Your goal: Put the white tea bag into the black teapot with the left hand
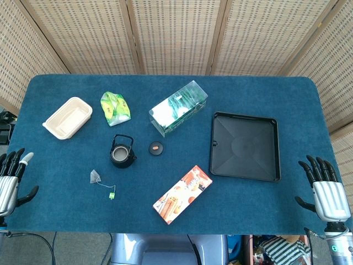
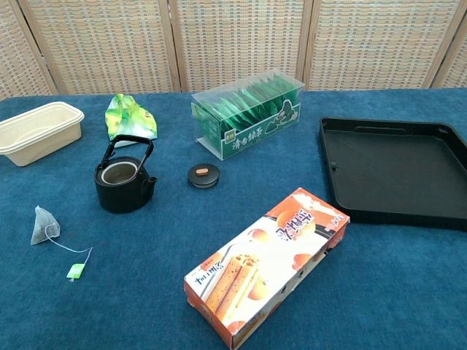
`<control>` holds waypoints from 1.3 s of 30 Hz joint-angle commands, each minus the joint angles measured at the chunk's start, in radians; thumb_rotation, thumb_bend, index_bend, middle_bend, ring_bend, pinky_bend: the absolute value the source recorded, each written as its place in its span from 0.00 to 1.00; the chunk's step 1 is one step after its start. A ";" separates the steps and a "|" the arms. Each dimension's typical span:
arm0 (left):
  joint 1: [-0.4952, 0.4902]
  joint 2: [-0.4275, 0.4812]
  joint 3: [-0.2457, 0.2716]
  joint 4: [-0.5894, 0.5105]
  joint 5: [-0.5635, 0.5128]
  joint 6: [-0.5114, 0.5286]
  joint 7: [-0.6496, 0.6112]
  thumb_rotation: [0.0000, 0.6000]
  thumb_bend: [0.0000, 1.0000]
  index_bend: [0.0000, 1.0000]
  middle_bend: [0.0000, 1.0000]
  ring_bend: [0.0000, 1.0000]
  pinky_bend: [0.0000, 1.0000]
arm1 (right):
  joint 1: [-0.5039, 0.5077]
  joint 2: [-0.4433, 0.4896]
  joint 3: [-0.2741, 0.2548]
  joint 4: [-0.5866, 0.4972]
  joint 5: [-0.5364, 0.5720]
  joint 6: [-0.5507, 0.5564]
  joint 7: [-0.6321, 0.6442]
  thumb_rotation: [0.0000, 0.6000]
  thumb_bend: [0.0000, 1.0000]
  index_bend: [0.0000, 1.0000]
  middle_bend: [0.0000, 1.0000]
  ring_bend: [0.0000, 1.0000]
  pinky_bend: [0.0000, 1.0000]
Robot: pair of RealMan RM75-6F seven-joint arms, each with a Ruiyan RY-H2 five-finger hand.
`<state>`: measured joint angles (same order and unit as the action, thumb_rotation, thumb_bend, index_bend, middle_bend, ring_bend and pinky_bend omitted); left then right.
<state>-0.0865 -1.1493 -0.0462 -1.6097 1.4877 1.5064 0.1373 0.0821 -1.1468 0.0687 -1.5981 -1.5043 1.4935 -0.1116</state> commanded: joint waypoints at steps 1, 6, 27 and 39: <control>0.000 0.000 0.000 0.001 0.000 0.000 -0.001 1.00 0.30 0.10 0.04 0.00 0.00 | -0.001 -0.001 0.000 0.001 -0.001 0.002 0.001 1.00 0.00 0.17 0.14 0.01 0.12; 0.000 0.000 0.000 -0.003 0.005 0.003 0.000 1.00 0.30 0.10 0.04 0.00 0.00 | -0.001 0.000 0.001 0.000 -0.002 0.004 0.001 1.00 0.00 0.17 0.14 0.01 0.12; 0.001 0.006 0.002 0.000 0.025 0.013 0.002 1.00 0.30 0.11 0.08 0.05 0.00 | -0.003 0.002 -0.003 0.006 -0.009 0.005 0.012 1.00 0.00 0.17 0.14 0.01 0.12; -0.054 -0.027 0.040 0.053 0.167 -0.014 -0.036 1.00 0.30 0.31 0.47 0.43 0.48 | -0.012 0.011 -0.007 0.001 -0.012 0.015 0.010 1.00 0.00 0.17 0.14 0.01 0.12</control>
<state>-0.1216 -1.1636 -0.0230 -1.5808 1.6113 1.5013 0.1229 0.0701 -1.1360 0.0618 -1.5972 -1.5163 1.5084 -0.1019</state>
